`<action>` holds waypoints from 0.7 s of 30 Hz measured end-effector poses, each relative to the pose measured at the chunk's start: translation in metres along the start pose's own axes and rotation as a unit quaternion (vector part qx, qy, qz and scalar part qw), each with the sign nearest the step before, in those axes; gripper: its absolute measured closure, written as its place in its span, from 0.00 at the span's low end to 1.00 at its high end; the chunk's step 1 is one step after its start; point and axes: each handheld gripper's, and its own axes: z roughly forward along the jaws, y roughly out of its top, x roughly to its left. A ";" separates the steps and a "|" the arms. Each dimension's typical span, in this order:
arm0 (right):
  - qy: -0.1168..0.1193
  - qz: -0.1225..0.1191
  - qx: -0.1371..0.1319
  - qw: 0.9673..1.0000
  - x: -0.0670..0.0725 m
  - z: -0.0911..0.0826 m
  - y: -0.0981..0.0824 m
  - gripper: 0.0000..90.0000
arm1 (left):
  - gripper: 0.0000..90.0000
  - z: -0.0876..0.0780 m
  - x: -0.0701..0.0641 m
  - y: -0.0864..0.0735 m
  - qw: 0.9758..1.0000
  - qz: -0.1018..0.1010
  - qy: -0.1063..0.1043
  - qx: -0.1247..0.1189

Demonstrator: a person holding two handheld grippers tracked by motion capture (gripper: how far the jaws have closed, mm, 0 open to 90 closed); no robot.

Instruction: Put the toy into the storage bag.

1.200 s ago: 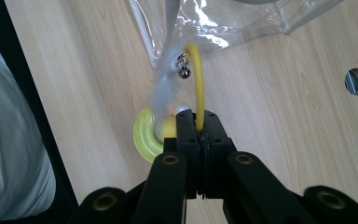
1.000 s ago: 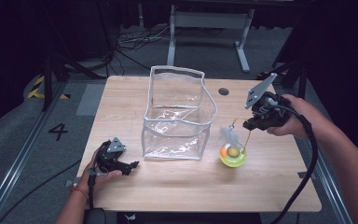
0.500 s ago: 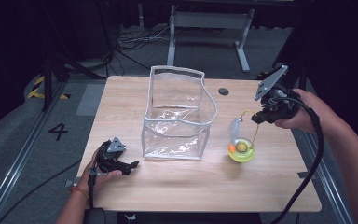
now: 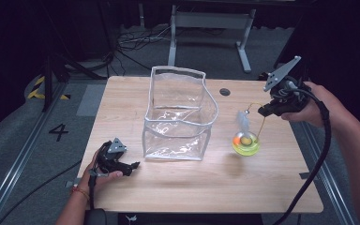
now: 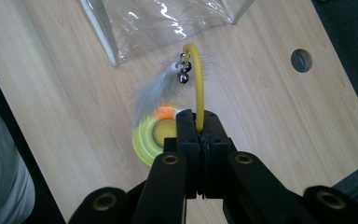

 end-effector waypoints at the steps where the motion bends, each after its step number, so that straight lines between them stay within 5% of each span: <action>1: 0.000 -0.001 0.000 1.000 0.000 0.000 0.000 0.99 | 0.14 0.000 0.000 0.000 1.000 0.000 0.000 0.000; 21: -0.017 -0.016 0.009 1.000 -0.007 -0.021 0.025 0.99 | 0.14 0.000 0.000 0.000 1.000 -0.001 0.000 0.000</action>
